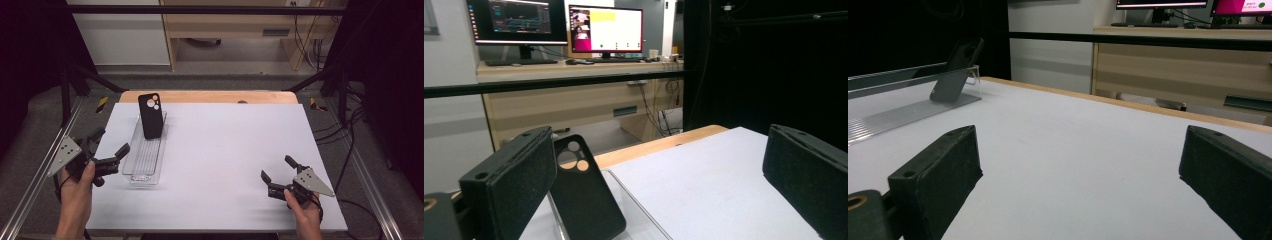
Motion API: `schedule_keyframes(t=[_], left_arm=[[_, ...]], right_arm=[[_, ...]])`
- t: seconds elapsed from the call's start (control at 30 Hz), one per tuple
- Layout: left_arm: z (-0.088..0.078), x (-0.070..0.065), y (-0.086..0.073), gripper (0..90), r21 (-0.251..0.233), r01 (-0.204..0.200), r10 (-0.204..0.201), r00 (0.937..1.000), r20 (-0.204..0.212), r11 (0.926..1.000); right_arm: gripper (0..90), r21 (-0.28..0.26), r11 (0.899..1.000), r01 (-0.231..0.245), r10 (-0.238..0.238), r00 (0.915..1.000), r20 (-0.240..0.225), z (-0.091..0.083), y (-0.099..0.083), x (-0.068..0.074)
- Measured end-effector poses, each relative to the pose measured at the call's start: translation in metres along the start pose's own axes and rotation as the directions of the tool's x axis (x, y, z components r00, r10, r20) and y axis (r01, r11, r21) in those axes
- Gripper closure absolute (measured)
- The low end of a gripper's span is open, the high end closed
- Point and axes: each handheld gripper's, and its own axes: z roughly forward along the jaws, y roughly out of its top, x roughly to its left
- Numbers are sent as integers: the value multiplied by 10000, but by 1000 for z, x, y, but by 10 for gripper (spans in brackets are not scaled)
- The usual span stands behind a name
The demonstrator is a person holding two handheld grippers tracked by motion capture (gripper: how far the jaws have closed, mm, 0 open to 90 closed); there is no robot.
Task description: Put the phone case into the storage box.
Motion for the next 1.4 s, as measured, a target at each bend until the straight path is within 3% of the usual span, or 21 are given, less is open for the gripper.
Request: schedule_keyframes(t=[0.83, 1.2, 1.4], left_arm=[[-8, -10, -31, 4, 76, 155, -156, 9998, 117, 9999], [-9, -17, -43, 4, 111, -244, 243, 9996, 125, 9996], [-9, -18, -48, 4, 101, -238, 238, 9997, 49, 9997]], right_arm=[[36, -12, 10000, 42, -42, 10000, 1, 0, 1, 0], [36, 5, 10000, 77, -77, 10000, 15, 0, 0, -1], [36, 17, 10000, 61, -61, 10000, 17, 0, 0, -1]])
